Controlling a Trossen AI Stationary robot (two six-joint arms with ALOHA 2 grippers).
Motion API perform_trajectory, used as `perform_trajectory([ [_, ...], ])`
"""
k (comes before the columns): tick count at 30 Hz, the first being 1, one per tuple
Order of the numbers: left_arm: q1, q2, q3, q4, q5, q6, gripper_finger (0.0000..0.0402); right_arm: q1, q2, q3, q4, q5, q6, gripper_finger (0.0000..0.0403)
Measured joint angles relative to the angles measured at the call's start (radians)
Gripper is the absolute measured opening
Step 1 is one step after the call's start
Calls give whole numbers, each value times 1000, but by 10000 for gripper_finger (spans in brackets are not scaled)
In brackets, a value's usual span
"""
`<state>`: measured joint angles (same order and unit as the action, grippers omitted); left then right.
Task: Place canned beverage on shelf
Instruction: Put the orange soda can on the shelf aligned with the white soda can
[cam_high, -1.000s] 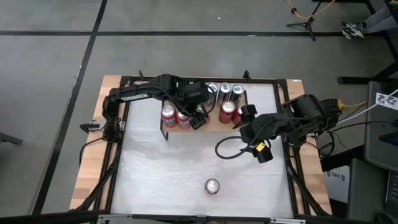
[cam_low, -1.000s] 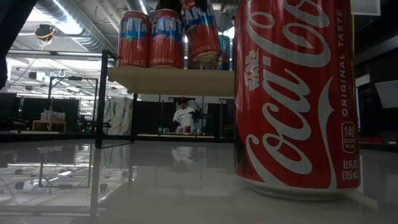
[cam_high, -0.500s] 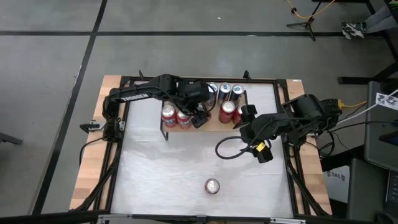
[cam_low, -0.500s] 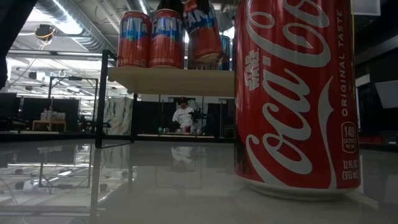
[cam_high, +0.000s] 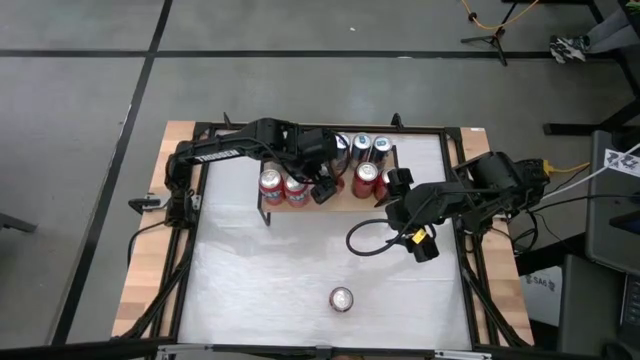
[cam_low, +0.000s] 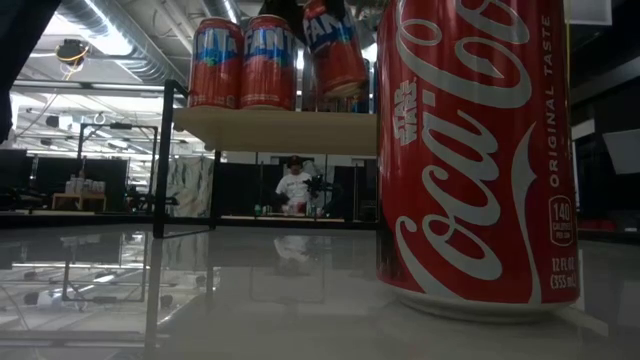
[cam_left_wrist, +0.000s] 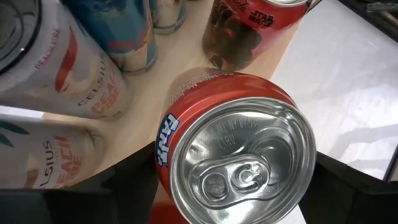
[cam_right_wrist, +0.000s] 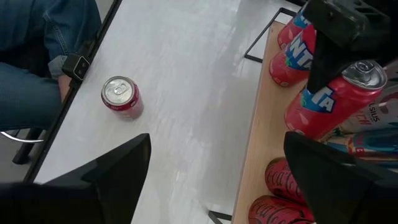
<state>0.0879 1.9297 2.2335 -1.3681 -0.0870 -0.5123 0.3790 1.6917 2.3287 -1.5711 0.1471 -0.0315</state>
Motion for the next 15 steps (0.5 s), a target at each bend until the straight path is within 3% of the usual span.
perform_trajectory([
  [15, 9, 43, -1, -12, 0, 29, 301, 0, 0, 0, 0, -1, 0, 358],
])
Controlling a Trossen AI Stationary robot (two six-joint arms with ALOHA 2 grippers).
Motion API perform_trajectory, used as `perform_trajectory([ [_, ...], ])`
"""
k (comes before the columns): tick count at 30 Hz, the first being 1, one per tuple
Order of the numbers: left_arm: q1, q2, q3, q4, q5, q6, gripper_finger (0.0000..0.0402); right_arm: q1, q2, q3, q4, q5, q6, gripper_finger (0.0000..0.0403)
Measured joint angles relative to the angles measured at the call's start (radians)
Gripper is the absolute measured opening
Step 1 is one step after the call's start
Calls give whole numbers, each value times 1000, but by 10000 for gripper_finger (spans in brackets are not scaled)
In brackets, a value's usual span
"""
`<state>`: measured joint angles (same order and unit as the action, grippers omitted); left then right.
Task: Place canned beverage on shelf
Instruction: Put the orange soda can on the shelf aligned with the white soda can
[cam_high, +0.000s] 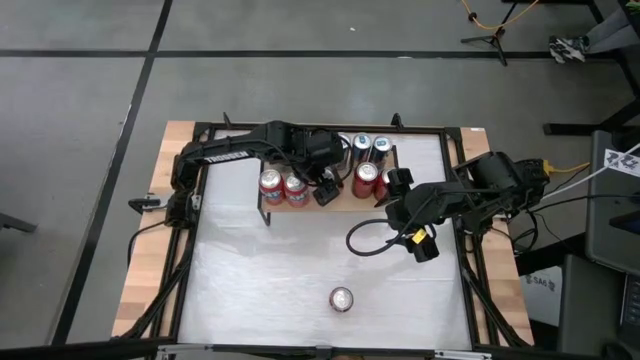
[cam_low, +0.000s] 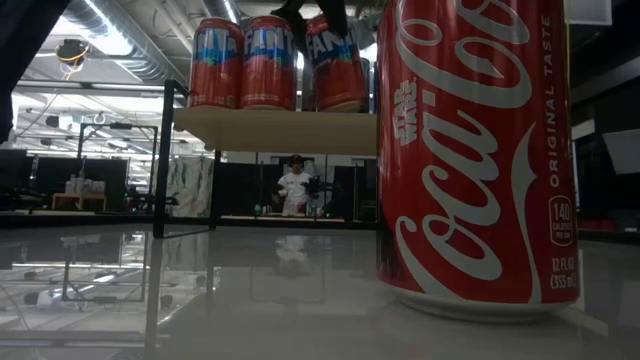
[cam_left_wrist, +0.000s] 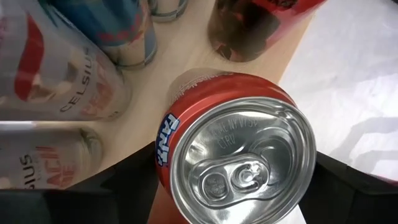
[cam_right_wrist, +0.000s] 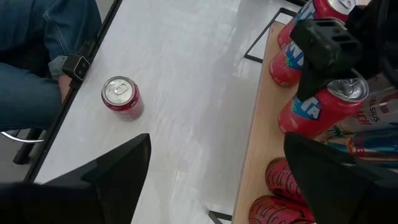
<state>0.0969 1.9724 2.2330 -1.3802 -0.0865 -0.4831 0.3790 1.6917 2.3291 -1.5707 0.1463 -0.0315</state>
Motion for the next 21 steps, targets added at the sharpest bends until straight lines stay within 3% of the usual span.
perform_trajectory([
  [21, 6, 8, 0, -68, -1, -2, 301, 0, 0, 0, 0, -4, 0, 358],
])
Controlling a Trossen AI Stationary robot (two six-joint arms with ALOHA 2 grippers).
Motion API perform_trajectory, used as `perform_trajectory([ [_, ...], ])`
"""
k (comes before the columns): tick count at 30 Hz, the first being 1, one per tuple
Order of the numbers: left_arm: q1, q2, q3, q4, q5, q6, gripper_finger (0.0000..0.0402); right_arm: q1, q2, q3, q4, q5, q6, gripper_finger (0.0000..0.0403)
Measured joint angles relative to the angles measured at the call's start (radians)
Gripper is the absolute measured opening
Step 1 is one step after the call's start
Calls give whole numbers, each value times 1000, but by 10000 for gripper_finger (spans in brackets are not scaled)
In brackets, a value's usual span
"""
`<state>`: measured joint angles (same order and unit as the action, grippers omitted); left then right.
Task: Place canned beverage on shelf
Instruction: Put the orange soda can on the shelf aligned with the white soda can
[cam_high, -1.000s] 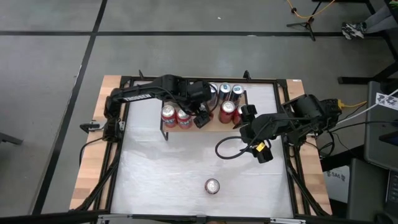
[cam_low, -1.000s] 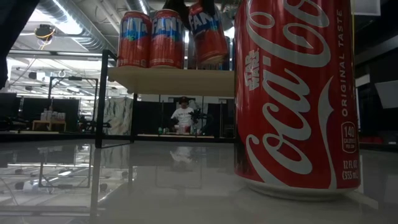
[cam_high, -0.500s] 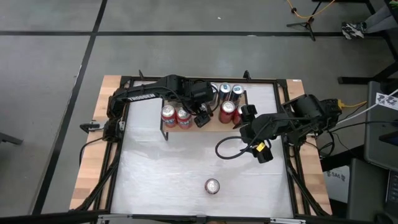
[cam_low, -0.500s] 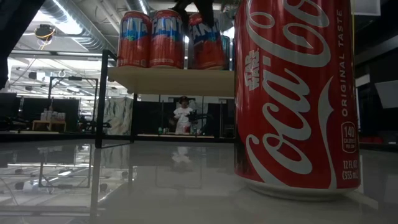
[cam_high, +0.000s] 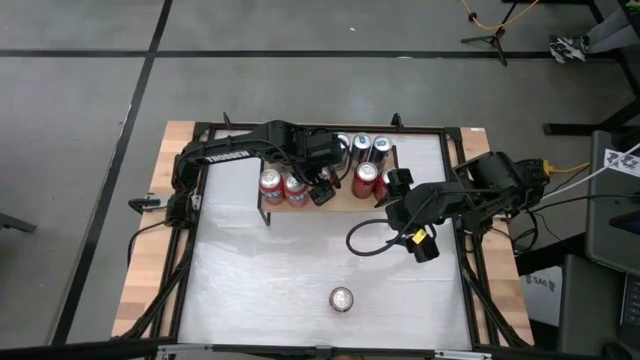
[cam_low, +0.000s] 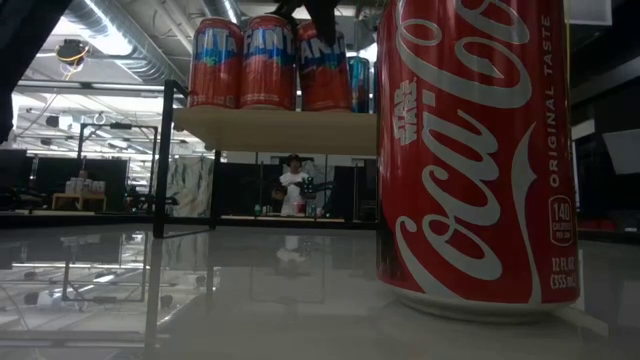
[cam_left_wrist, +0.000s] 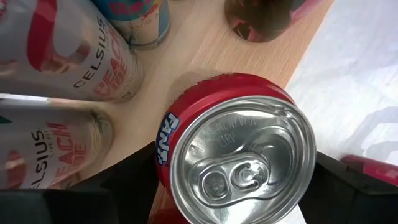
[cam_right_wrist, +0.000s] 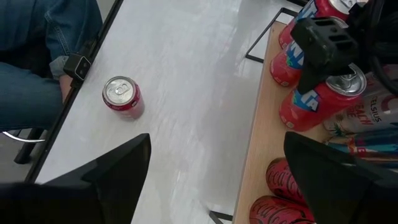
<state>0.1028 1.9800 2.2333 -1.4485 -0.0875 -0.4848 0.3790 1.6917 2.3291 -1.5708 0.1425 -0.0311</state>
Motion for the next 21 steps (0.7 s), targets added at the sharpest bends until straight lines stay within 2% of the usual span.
perform_trajectory([
  [21, 0, 0, 0, -1, 0, -2, 301, 0, 0, 0, 0, 5, 0, 358],
])
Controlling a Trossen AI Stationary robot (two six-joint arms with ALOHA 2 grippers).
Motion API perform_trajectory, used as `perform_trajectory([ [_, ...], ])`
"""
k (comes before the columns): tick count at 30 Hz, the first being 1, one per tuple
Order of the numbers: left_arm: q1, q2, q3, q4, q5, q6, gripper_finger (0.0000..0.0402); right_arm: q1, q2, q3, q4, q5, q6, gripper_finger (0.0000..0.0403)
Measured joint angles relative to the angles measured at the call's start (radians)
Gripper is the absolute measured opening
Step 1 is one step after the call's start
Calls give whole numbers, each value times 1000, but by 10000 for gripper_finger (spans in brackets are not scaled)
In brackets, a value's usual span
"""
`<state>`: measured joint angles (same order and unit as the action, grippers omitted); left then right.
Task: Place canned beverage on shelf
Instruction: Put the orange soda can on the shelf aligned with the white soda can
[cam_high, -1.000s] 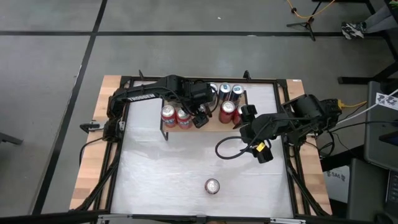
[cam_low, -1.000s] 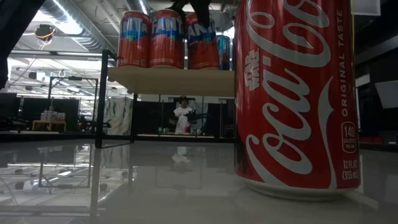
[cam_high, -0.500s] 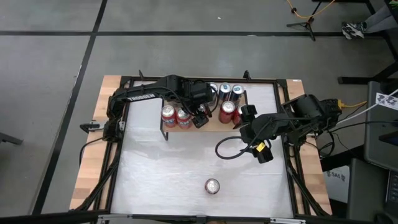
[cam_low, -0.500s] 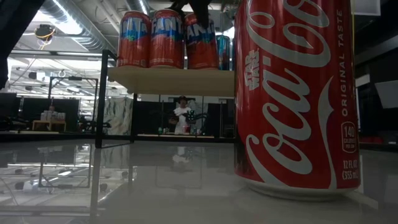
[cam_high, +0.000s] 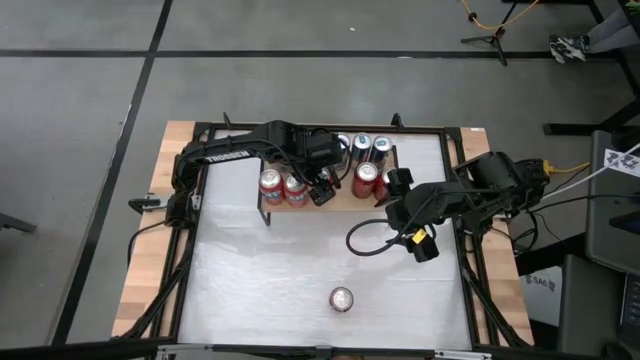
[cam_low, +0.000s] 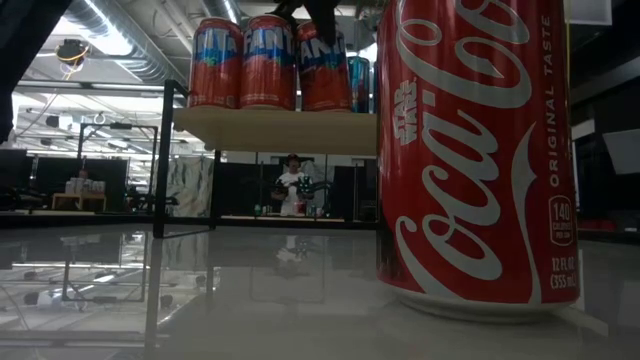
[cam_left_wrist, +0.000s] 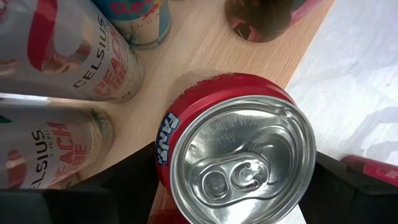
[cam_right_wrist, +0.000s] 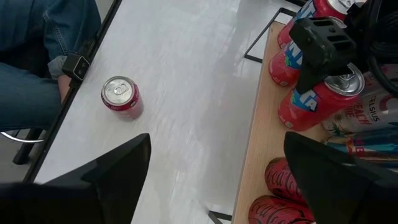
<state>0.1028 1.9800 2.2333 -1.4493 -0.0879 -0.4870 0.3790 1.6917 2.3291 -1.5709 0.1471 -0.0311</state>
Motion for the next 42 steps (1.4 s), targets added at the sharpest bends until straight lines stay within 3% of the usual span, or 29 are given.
perform_trajectory([
  [26, 0, 0, 0, -1, 0, 25, 301, 0, 0, 0, 0, -1, 0, 358],
  [35, 0, -4, 2, -1, -2, 21, 345, 0, 0, 0, 0, -1, 0, 358],
  [42, 0, -4, 2, -1, -2, 20, 351, 0, 0, 0, 0, -1, 0, 358],
])
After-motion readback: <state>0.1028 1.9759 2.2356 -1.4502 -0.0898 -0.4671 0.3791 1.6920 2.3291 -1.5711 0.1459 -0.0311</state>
